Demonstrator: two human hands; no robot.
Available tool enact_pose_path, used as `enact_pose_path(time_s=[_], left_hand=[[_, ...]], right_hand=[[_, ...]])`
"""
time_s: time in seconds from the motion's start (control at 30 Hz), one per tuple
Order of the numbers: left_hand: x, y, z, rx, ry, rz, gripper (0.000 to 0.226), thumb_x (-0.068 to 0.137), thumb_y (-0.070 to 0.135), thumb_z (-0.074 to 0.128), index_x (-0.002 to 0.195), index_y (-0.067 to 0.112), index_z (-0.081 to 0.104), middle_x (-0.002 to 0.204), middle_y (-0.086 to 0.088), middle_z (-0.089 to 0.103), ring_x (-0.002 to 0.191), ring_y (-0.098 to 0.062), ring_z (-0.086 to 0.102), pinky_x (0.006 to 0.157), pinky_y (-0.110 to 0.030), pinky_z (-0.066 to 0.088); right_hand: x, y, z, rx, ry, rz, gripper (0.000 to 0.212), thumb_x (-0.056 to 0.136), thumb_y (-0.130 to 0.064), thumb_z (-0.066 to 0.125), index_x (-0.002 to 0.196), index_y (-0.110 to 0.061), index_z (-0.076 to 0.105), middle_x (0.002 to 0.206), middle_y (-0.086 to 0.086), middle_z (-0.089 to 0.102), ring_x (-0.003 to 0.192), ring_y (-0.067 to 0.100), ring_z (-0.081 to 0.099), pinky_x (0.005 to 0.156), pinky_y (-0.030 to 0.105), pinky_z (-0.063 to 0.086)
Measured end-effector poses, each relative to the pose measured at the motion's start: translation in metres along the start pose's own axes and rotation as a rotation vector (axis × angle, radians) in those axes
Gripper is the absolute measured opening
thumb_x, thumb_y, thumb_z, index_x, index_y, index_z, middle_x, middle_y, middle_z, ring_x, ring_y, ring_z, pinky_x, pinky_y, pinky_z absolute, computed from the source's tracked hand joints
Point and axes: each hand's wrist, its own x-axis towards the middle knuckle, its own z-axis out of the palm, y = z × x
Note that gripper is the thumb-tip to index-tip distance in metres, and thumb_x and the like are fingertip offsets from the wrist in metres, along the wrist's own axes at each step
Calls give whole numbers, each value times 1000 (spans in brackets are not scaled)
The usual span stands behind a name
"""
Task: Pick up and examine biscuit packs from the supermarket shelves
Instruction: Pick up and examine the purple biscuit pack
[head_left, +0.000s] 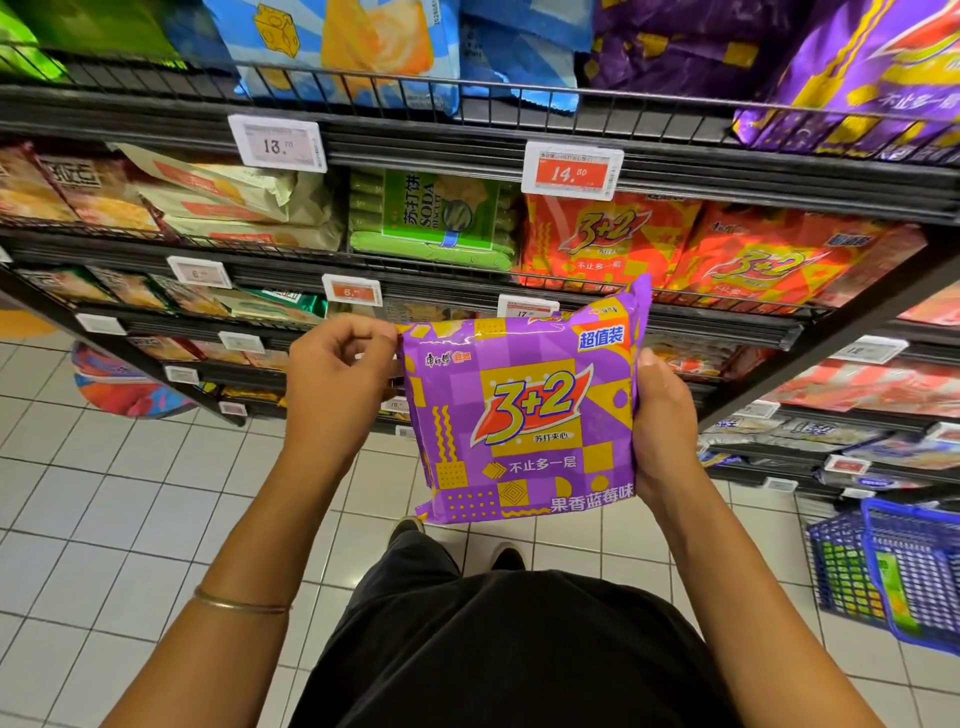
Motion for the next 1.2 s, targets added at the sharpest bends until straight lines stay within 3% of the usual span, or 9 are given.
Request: enact_pose_path(time_s=[0.13, 0.3, 0.4, 0.6, 0.77, 0.87, 0.97, 1.1, 1.2], left_hand=[[4, 2, 0, 80, 36, 14, 16, 99, 30, 62, 90, 18, 67, 88, -11, 75, 87, -30, 76, 70, -60, 63], [12, 14, -9, 162, 23, 29, 20, 93, 43, 55, 83, 28, 63, 82, -1, 76, 82, -24, 76, 74, -60, 62], [15, 15, -7, 154, 4, 9, 20, 102, 36, 52, 85, 26, 57, 88, -10, 75, 86, -28, 76, 76, -62, 61], [4, 13, 8, -109, -27, -43, 24, 106, 24, 51, 85, 18, 59, 75, 7, 73, 64, -7, 72, 48, -24, 53], [5, 7, 5, -53, 16, -43, 23, 104, 9, 58, 83, 17, 60, 79, -4, 71, 70, -11, 74, 50, -28, 55], [10, 7, 3, -11, 42, -37, 19, 106, 7, 54, 87, 10, 59, 77, -21, 69, 75, -32, 75, 59, -42, 59], [14, 7, 0, -90, 16, -39, 24, 106, 9, 54, 85, 15, 62, 63, -6, 62, 62, -16, 71, 52, -28, 56], [12, 7, 7, -148, 3, -95, 24, 109, 22, 52, 92, 12, 66, 67, 2, 67, 63, -10, 64, 52, -22, 50], [-2, 1, 16, -180, -55, -238, 50, 110, 53, 38, 93, 20, 72, 79, 0, 76, 77, -18, 73, 67, -33, 56]], right_hand=[[3, -1, 2, -22, 10, 7, 36, 108, -33, 44, 77, -19, 56, 68, -6, 69, 64, 10, 70, 54, 25, 55], [5, -6, 4, 14, 24, 27, 37, 104, -32, 47, 70, -24, 55, 66, -5, 66, 62, 11, 66, 58, 28, 53], [5, -6, 7, 17, 0, 48, 38, 104, -34, 47, 69, -26, 59, 68, -4, 68, 63, 13, 67, 61, 30, 54], [4, -7, 7, 36, -17, 70, 44, 103, -39, 49, 62, -32, 66, 69, -7, 72, 64, 11, 73, 56, 28, 57], [4, -5, 9, 40, -22, 89, 46, 105, -38, 49, 63, -32, 68, 70, -7, 73, 65, 11, 72, 62, 31, 57], [3, -6, 12, 50, -31, 105, 50, 108, -38, 47, 64, -33, 69, 71, -6, 74, 65, 11, 73, 59, 29, 58], [4, -8, 15, 80, -24, 135, 50, 107, -37, 48, 62, -32, 71, 70, -5, 74, 64, 12, 73, 56, 29, 59], [6, -10, 17, 106, -45, 159, 52, 107, -38, 49, 62, -32, 73, 69, -5, 75, 64, 13, 74, 55, 29, 58], [8, -10, 16, 106, -48, 168, 48, 107, -40, 50, 67, -31, 75, 74, -3, 77, 69, 16, 76, 64, 33, 60]])
